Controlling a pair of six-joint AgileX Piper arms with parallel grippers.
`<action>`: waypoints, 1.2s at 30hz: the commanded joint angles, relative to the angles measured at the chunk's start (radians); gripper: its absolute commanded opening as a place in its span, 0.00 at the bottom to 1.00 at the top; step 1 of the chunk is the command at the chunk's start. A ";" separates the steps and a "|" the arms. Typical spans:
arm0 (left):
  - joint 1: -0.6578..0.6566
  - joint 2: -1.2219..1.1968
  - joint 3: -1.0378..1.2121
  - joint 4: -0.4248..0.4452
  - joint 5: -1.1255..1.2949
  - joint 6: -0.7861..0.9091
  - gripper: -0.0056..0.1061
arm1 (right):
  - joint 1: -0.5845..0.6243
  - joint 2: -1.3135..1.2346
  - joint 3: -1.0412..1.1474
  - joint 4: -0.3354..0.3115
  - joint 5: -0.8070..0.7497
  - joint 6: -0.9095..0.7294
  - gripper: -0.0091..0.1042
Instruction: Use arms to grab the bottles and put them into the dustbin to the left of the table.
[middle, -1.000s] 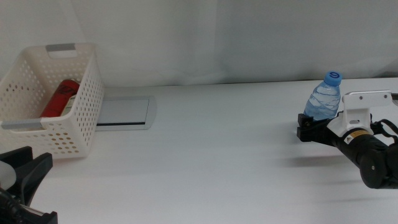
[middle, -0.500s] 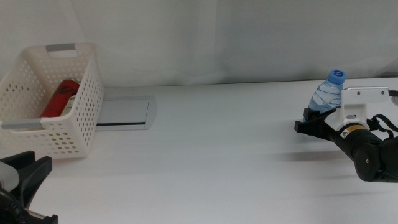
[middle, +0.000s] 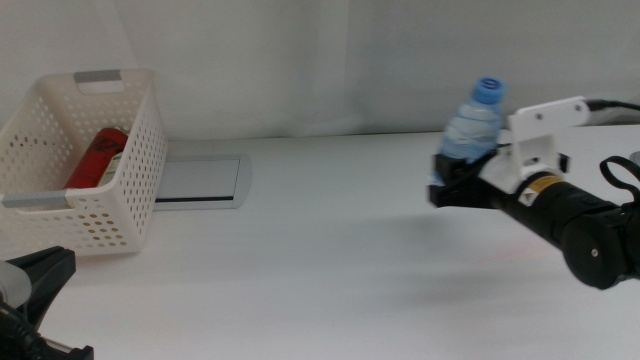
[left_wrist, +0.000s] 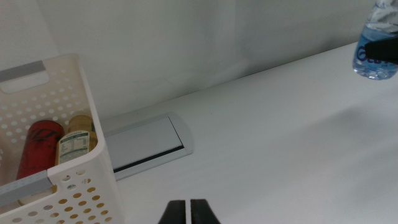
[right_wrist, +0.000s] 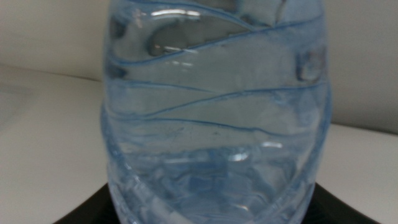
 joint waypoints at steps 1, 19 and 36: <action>-0.006 0.002 0.003 -0.007 -0.002 -0.004 0.08 | 0.068 -0.054 -0.008 -0.013 -0.003 0.001 0.06; -0.006 0.002 0.003 -0.007 -0.007 -0.004 0.08 | 0.407 0.099 -0.008 0.134 -0.013 -0.037 0.06; -0.006 0.002 0.003 -0.007 -0.003 -0.004 0.08 | 0.407 0.101 -0.008 0.119 0.103 -0.037 0.24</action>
